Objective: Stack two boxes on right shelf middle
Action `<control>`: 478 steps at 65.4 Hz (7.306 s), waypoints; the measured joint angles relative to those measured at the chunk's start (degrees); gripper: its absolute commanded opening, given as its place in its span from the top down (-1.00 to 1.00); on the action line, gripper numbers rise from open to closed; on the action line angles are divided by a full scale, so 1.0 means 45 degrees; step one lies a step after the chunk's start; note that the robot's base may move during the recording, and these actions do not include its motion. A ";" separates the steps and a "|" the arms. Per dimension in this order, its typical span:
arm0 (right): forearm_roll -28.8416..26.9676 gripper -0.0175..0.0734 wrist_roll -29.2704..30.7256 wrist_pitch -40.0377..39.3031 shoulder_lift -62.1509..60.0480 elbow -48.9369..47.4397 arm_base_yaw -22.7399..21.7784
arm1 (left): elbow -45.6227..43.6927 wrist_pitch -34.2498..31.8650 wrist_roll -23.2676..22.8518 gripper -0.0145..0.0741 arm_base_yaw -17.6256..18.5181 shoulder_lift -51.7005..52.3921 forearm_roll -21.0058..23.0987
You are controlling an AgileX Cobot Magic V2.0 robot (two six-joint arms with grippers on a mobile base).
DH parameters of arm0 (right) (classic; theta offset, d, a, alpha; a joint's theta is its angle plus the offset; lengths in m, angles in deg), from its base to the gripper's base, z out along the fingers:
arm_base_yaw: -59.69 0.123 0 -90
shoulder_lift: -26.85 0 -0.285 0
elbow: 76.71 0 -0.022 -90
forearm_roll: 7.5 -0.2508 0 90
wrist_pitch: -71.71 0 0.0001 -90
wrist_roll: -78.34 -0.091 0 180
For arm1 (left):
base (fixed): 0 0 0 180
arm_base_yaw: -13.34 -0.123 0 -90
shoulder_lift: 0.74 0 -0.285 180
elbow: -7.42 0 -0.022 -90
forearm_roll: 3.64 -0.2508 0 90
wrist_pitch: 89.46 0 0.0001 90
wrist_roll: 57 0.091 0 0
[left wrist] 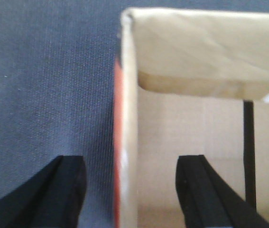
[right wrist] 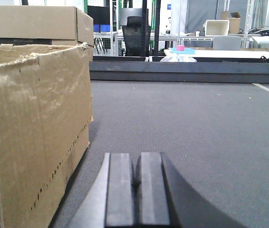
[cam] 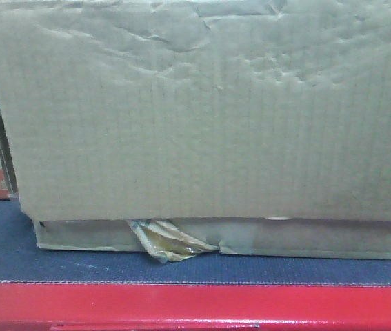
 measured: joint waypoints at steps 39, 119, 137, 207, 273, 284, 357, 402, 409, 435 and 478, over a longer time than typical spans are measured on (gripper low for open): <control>0.0000 0.97 0.0000 0.0000 0.0000 0.0000 0.0000 | -0.3028 0.0203 -0.0220 0.92 -0.0040 0.0775 -0.0326; 0.0000 0.97 0.0000 0.0000 0.0000 0.0000 0.0000 | -0.7200 0.3083 -0.8583 0.92 0.9617 -0.1252 -0.4533; 0.0000 0.97 0.0000 0.0000 0.0000 0.0000 0.0000 | -0.6178 0.3109 -0.8873 0.76 0.9389 -0.1800 -0.3942; 0.0000 0.97 0.0000 0.0000 0.0000 0.0000 0.0000 | -0.4403 0.2919 -0.7078 -0.23 0.7570 0.0276 -0.3507; -0.0495 0.97 -0.0624 0.0490 0.0000 -0.0584 0.0026 | -0.2086 0.2888 -0.6771 -0.23 0.7570 0.0232 -0.2083; -0.0652 0.97 -0.0772 0.2568 0.0268 -0.2920 0.0068 | -0.2086 0.2888 -0.6771 -0.23 0.7570 0.0232 -0.2107; 0.1148 0.92 -0.2515 1.0954 1.4974 -1.3871 0.0623 | -0.2086 0.2888 -0.6771 -0.23 0.7570 0.0232 -0.2036; 0.2042 -0.05 -0.4390 1.3446 1.8346 -1.8684 0.4291 | -0.2086 0.2888 -0.6771 -0.23 0.7570 0.0232 -0.2036; 0.1723 -0.07 -0.4390 1.3748 1.8560 -1.8684 0.4291 | -0.2086 0.2888 -0.6771 -0.23 0.7570 0.0232 -0.2036; 0.1149 0.30 -0.4409 1.4293 1.9050 -1.7946 0.4291 | -0.2086 0.2888 -0.6771 -0.23 0.7570 0.0232 -0.2036; 0.2364 0.93 -0.5891 1.3591 1.9188 -1.7975 0.4984 | -0.2333 0.2866 -0.8015 0.92 0.8238 0.0225 -0.3660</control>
